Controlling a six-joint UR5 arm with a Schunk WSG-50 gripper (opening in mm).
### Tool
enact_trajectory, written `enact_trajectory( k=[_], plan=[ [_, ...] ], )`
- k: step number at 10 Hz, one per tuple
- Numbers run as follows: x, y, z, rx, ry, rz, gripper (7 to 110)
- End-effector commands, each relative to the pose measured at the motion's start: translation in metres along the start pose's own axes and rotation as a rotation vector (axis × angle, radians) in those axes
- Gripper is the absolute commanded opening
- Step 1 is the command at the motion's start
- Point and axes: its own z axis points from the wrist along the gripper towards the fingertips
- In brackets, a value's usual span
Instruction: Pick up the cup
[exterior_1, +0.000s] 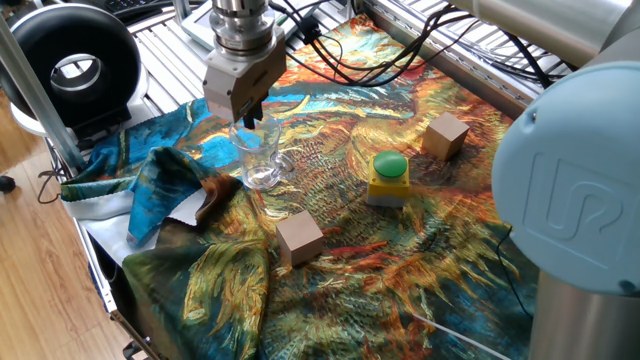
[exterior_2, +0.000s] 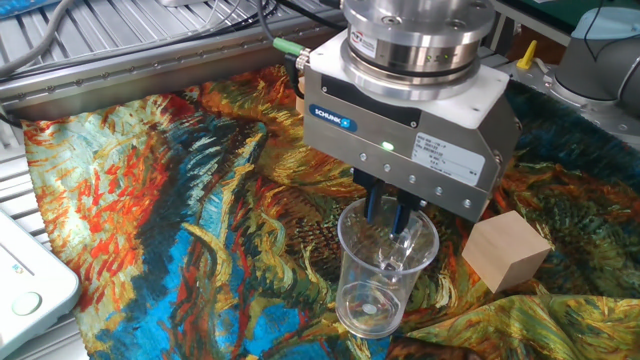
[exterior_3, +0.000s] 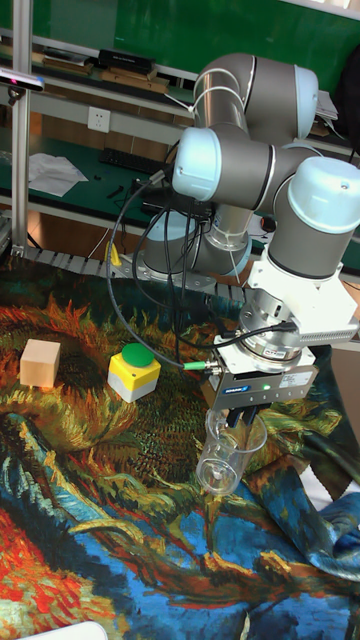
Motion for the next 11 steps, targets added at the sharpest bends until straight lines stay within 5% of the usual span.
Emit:
enact_trajectory(
  k=[1,6,7,11],
  plan=[
    [-0.0017,0.0024,-0.0011,-0.013,-0.007,-0.004,22],
    [-0.0014,0.004,-0.0012,-0.02,-0.007,-0.018,22],
    [-0.0006,0.0041,-0.0012,-0.021,-0.004,-0.019,44],
    [0.0004,0.0043,-0.001,-0.022,0.001,-0.027,44]
  ],
)
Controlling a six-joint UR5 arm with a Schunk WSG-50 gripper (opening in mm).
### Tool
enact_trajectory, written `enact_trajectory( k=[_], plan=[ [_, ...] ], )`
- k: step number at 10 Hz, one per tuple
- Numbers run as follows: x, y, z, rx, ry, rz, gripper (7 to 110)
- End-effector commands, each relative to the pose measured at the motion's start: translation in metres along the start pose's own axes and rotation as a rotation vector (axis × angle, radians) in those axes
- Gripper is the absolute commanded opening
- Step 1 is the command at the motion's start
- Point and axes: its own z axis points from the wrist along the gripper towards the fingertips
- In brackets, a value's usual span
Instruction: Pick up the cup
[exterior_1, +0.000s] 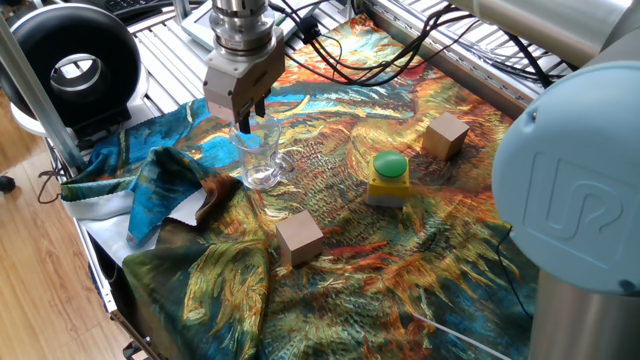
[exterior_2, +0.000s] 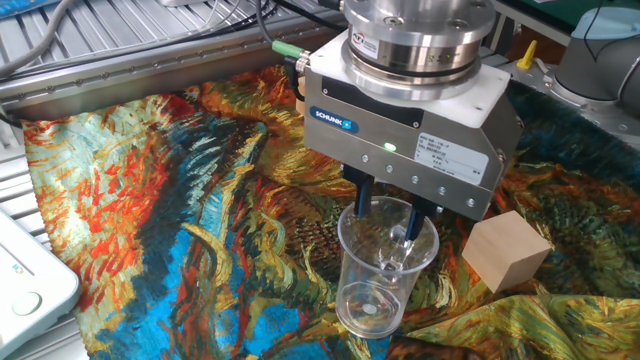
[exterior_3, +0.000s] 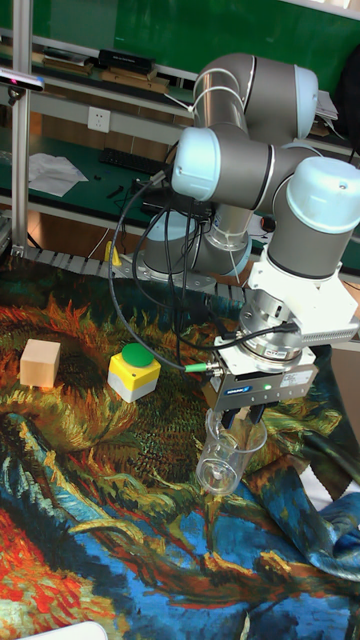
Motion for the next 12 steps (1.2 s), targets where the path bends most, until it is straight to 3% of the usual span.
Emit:
enact_trajectory(
  k=[1,7,8,12],
  plan=[
    [0.0002,0.0016,-0.0011,-0.011,0.0,-0.004,44],
    [0.0012,0.0025,-0.0005,-0.019,0.004,-0.024,44],
    [0.0013,0.0025,-0.0006,-0.019,0.004,-0.024,66],
    [0.0022,0.0032,-0.0005,-0.022,0.007,-0.027,66]
  ],
)
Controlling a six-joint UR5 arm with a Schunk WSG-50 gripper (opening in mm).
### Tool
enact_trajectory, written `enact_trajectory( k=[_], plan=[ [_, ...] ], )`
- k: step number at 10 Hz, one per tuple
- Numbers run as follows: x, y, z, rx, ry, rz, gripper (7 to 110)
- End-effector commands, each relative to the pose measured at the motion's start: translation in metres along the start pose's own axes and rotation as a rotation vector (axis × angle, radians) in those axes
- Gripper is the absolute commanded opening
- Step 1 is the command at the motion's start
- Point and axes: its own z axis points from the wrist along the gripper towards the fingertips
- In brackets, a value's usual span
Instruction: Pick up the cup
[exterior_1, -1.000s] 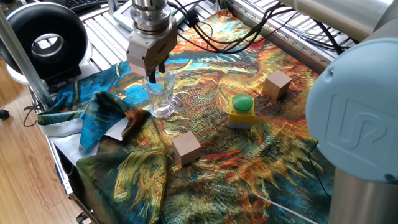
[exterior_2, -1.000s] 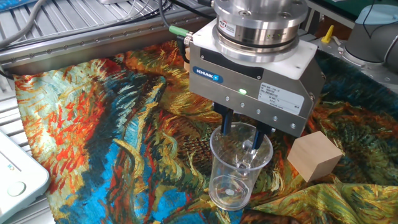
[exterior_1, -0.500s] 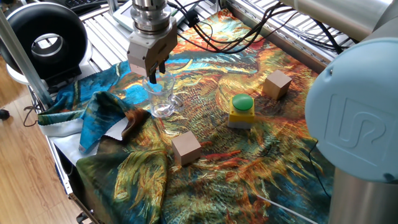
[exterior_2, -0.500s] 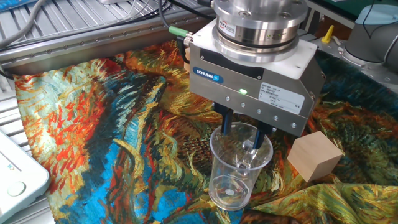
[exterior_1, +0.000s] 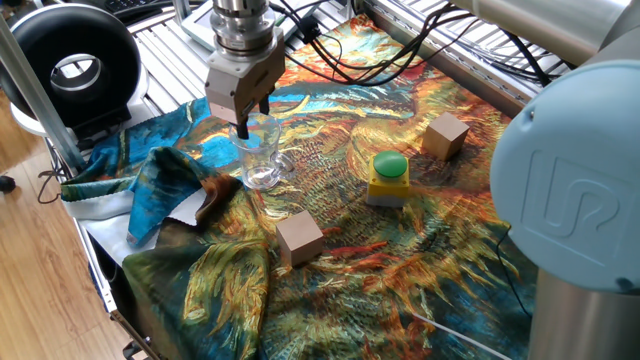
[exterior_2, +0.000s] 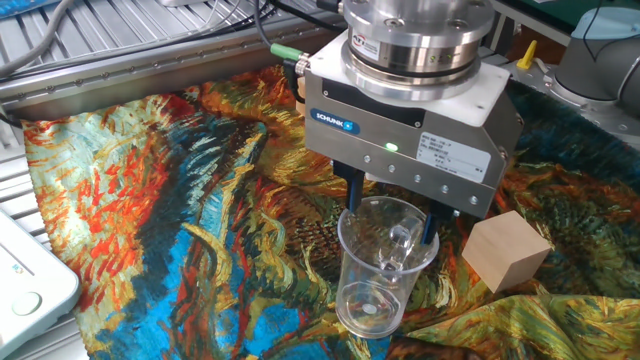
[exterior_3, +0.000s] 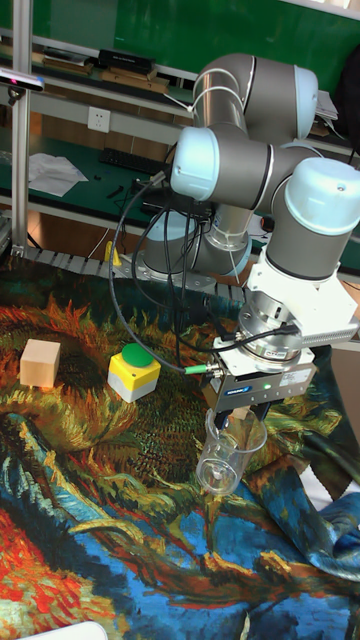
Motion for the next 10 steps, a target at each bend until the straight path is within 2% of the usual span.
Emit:
enact_trajectory(
  k=[1,6,7,10],
  plan=[
    [-0.0006,0.0025,-0.0013,-0.013,-0.003,-0.009,66],
    [0.0015,-0.0013,-0.0005,-0.013,0.007,-0.044,66],
    [0.0019,-0.001,-0.0005,-0.013,0.009,-0.041,88],
    [0.0018,0.001,-0.0008,-0.02,0.007,-0.029,88]
  ],
)
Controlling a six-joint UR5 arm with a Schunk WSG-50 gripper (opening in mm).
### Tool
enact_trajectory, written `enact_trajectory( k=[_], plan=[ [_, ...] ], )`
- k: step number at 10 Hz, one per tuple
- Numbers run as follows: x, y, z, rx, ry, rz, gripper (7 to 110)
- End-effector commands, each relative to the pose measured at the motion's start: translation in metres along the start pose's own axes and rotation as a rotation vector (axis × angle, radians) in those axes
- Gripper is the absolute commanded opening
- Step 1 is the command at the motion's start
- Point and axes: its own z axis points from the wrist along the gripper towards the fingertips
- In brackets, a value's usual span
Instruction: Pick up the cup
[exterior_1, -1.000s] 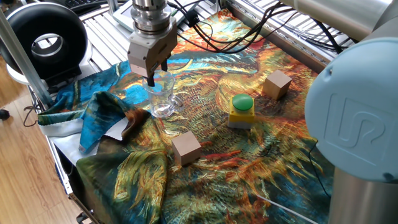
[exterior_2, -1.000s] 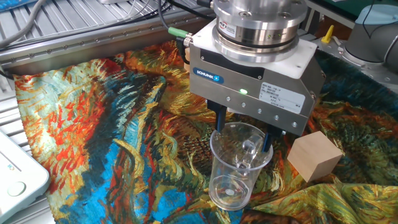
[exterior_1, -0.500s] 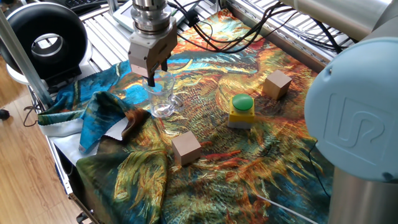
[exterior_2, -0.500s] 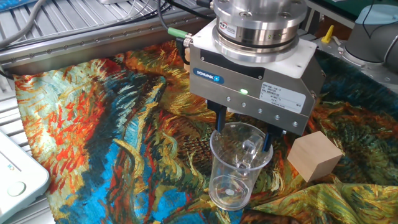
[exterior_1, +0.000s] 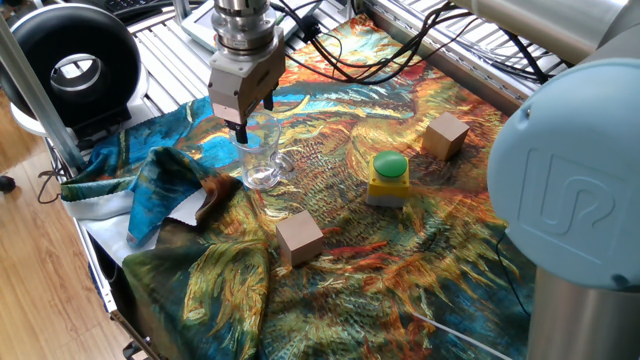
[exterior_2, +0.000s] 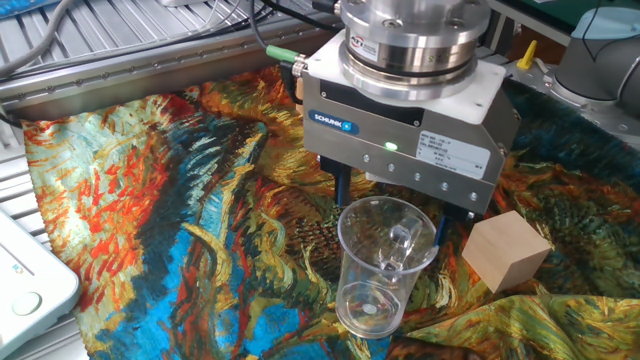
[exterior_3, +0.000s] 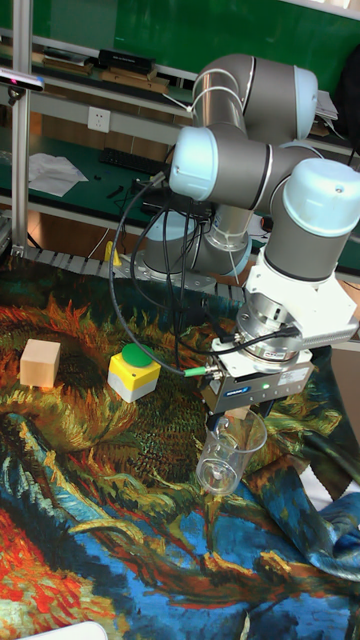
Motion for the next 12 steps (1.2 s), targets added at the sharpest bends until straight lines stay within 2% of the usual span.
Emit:
enact_trajectory(
  k=[1,6,11,12],
  plan=[
    [-0.002,0.004,-0.001,-0.02,-0.006,0.007,88],
    [-0.01,0.001,0.009,-0.016,-0.018,-0.008,88],
    [-0.009,-0.003,0.004,-0.004,-0.024,-0.025,88],
    [-0.008,-0.005,0.004,0.003,-0.022,-0.029,110]
  ],
)
